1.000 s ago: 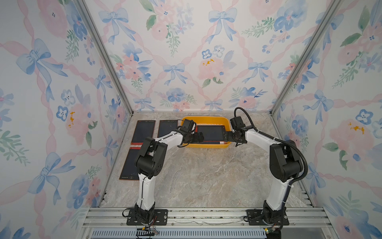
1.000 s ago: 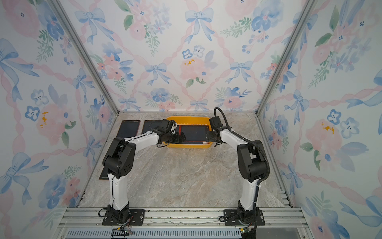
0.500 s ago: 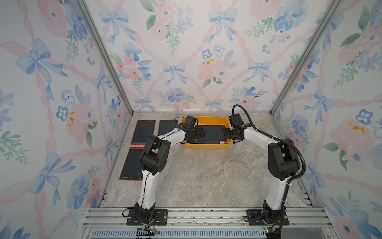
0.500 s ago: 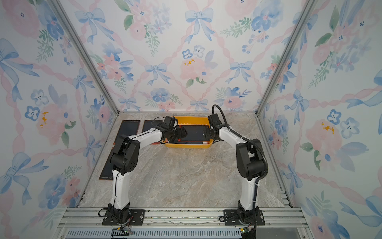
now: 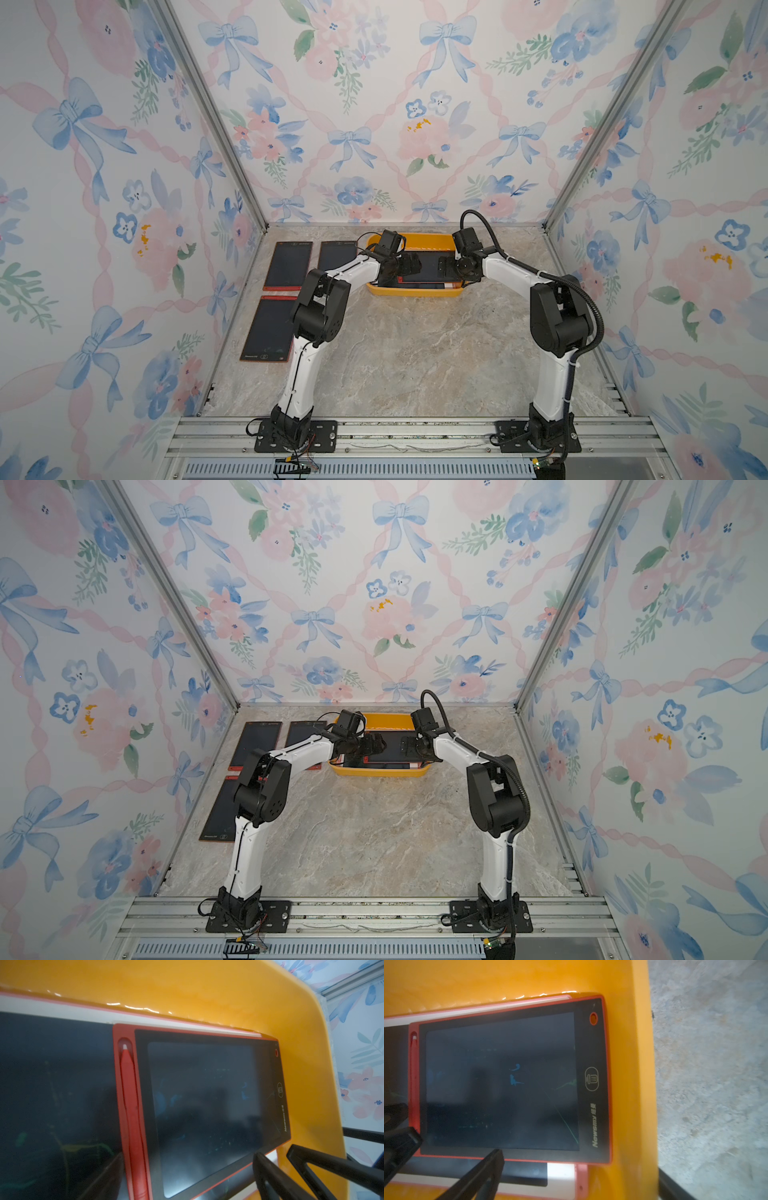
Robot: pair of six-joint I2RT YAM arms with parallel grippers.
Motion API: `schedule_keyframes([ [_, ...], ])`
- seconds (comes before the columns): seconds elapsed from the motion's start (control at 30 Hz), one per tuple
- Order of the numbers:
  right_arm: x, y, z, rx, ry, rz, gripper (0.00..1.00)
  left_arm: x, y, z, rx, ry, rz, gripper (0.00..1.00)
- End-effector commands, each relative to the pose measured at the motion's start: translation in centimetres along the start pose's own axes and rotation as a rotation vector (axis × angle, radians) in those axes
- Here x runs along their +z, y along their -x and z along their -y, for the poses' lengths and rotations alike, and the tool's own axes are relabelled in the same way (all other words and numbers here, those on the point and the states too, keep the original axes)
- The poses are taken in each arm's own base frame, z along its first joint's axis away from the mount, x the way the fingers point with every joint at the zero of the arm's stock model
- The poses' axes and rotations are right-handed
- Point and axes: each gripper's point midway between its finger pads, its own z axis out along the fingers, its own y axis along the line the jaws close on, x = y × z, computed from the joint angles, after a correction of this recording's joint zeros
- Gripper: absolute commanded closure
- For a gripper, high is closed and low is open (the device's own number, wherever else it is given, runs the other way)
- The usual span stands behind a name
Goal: Take out the writing tablet from the storage box
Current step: Pick up the writing tablet from the storage box.
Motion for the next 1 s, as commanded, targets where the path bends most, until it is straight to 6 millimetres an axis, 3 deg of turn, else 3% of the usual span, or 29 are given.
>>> schedule_keyframes([
  [0.0,0.9,-0.3,-1.5,0.007,0.049,-0.012,0.03,1.3,-2.4,2.0,-0.029,-0.116,-0.109,0.02],
  [0.13,1.0,-0.4,-1.5,0.01,0.052,-0.014,0.03,0.4,-1.4,5.5,-0.048,-0.29,-0.097,0.02],
  [0.27,1.1,-0.5,-1.4,0.013,0.053,-0.013,0.03,-1.8,0.2,8.9,-0.084,-0.479,-0.047,0.02],
  [0.37,1.1,-0.4,-1.4,0.02,0.059,-0.008,0.03,-3.7,1.0,10.4,-0.141,-0.637,-0.009,0.02],
  [0.63,0.9,-0.3,-1.3,0.029,0.069,0.001,0.03,-4.7,0.7,10.4,-0.184,-0.692,-0.005,0.02],
  [0.97,0.3,0.1,-1.4,0.034,0.081,0.023,0.03,-6.5,1.5,12.9,-0.206,-0.846,-0.004,0.02],
])
